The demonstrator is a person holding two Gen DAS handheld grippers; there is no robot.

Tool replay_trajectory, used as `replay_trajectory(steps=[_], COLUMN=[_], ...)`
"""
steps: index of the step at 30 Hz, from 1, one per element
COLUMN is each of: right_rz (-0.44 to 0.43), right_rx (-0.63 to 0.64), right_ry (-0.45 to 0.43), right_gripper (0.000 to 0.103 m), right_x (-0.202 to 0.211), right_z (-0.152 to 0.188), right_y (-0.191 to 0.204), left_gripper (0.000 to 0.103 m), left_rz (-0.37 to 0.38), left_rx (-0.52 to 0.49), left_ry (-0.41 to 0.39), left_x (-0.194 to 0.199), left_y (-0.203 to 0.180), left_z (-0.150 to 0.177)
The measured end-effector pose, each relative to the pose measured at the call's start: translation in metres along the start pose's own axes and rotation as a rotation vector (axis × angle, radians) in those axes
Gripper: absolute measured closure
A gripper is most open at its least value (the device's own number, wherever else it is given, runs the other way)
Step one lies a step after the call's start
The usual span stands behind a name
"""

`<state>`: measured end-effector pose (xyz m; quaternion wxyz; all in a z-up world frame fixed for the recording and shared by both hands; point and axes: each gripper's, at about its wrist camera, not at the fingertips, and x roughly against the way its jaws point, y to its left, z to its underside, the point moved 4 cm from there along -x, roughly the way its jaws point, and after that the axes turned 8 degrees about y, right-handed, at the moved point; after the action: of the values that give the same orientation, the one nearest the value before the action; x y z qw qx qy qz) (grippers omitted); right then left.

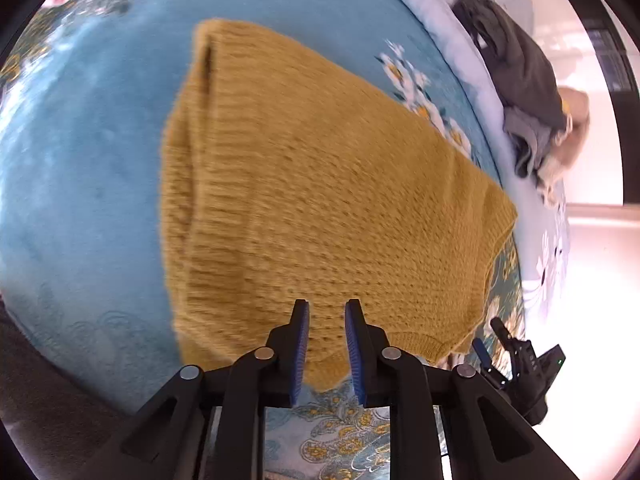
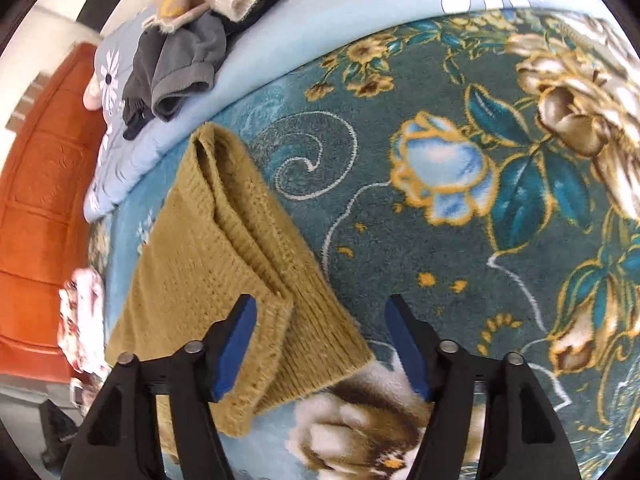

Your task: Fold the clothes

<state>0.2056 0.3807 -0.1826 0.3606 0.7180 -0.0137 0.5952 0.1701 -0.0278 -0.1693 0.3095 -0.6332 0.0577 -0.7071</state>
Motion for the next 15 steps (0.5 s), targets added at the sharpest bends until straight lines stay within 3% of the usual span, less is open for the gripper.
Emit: replay_trajectory(steps=[6, 10, 12, 15], right_rz=[-0.040, -0.043, -0.022, 0.043], right_rx=[-0.020, 0.030, 0.074, 0.112], right_ry=[0.006, 0.024, 0.038, 0.052], right_gripper=[0.030, 0.030, 0.030, 0.044], right_x=[-0.018, -0.026, -0.030, -0.038], right_z=[0.001, -0.006, -0.007, -0.006], right_y=[0.003, 0.018, 0.027, 0.033], left_gripper=[0.075, 0.075, 0.075, 0.075], left_rz=[-0.119, -0.127, -0.110, -0.077], left_rx=[-0.240, -0.307, -0.315, -0.308], left_ry=[0.054, 0.096, 0.080, 0.085], left_x=[-0.054, -0.081, -0.080, -0.072], left_y=[-0.058, -0.069, -0.065, -0.057], left_z=[0.026, 0.030, 0.032, 0.034])
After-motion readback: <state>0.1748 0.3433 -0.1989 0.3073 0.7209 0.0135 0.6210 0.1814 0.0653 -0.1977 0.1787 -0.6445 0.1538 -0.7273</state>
